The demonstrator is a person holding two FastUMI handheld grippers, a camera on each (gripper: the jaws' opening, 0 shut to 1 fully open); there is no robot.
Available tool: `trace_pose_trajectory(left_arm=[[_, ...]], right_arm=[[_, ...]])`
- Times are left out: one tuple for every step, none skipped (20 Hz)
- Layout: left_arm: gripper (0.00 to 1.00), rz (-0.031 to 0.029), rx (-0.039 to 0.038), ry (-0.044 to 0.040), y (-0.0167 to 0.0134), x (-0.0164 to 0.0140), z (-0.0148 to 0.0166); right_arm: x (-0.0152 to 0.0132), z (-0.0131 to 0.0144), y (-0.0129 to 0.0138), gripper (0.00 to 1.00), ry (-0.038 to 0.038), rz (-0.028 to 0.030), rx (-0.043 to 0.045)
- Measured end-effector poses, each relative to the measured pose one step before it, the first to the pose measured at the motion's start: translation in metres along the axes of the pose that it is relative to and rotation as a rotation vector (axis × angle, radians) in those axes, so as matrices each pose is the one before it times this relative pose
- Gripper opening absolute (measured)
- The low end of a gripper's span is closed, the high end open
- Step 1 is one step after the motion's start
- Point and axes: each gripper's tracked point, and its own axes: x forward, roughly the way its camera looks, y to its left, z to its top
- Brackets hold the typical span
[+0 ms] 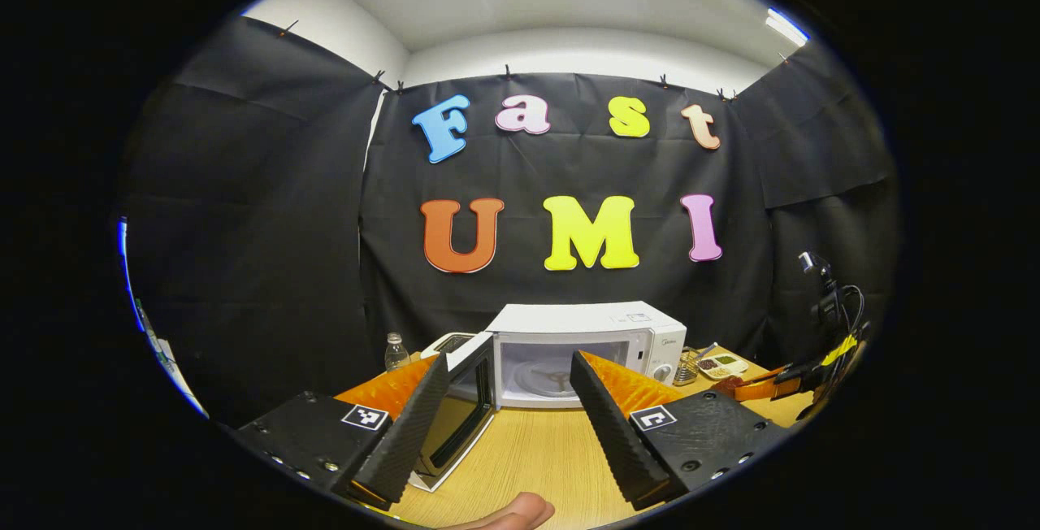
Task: Open the microwave oven with the left hand, put the food in, and close the microwave oven.
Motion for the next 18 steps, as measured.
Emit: trace_pose_trajectory(left_arm=[[0.92,-0.00222,-0.00498,0.00215,0.00271,-0.0006,-0.00154],[0.92,0.00124,-0.00434,0.00267,0.00369,-0.00141,-0.00239],[0.92,0.00124,-0.00202,-0.00004,0.00421,-0.00247,-0.00289],[0.92,0.00316,-0.00303,-0.00003,0.00375,-0.00124,-0.00211],[0.92,0.00199,-0.00515,0.00497,0.00393,-0.0006,-0.00292],[0.92,-0.00053,-0.00668,0.00656,0.00349,0.00073,-0.00271],[0.92,0.00029,-0.00636,0.00892,0.0021,-0.0016,-0.00221],[0.92,-0.0001,-0.00494,0.00979,0.00347,-0.00016,-0.00227],[0.92,0.00116,-0.00313,0.00617,0.00342,-0.00097,-0.00058],[0.92,0.00134,-0.00021,0.00152,0.00258,-0.00115,0.00041],[0.92,0.00175,-0.00158,-0.00191,0.00408,-0.00061,0.00063],[0.92,-0.00094,-0.00428,-0.0049,0.00201,-0.00098,0.00091],[0.92,-0.00334,-0.00259,0.00145,-0.00028,0.00161,-0.00067],[0.92,-0.00333,-0.00063,0.00679,-0.00032,0.0007,-0.00254],[0.92,-0.00221,0.00202,0.00711,0.00169,-0.00001,-0.00244],[0.92,-0.00112,0.00426,0.00623,0.00111,0.00087,-0.00078],[0.92,0.00026,0.00365,0.00315,0.00055,0.00218,0.00073],[0.92,-0.00218,0.00353,0.00158,0.00137,0.00044,-0.00026]], right_arm=[[0.00155,0.00394,0.00896,0.1,-0.01579,-0.00715,-0.0147],[0.00328,0.00433,0.00964,0.1,-0.01433,-0.00589,-0.01211],[0.00466,0.00433,0.00817,0.1,-0.01158,-0.0092,-0.01364],[0.00651,0.00296,0.00744,0.1,-0.01048,-0.00976,-0.01351],[0.00803,0.00378,0.00713,0.1,-0.01065,-0.00956,-0.00388],[0.00797,0.00288,0.00663,0.1,-0.00891,-0.0111,0.00838],[0.01078,0.00394,0.00585,0.1,-0.00694,-0.01086,0.00625],[0.01137,0.00217,0.00434,0.1,-0.00132,-0.01096,0.00967],[0.01156,0.003,0.0058,0.1,-0.00062,-0.00623,0.01436],[0.01277,0.00162,0.00487,0.1,0.00478,-0.00663,0.01353],[0.01235,0.00103,0.00478,0.1,0.00899,-0.00582,0.01051],[0.01324,0.00076,0.00558,0.1,0.0051,-0.00532,0.01432],[0.01372,0.0005,0.00528,0.1,0.00437,-0.00594,0.01302],[0.01455,0.00005,0.0056,0.1,0.00303,-0.00222,0.00656],[0.01279,0.00056,0.00528,0.1,0.00466,-0.00482,0.0114],[0.0125,0.00131,0.00687,0.1,0.00039,-0.00159,0.00867],[0.01271,0.00337,0.00661,0.1,-0.00131,-0.00444,0.00836],[0.01313,0.00408,0.00545,0.1,-0.00131,-0.01045,-0.00016]])
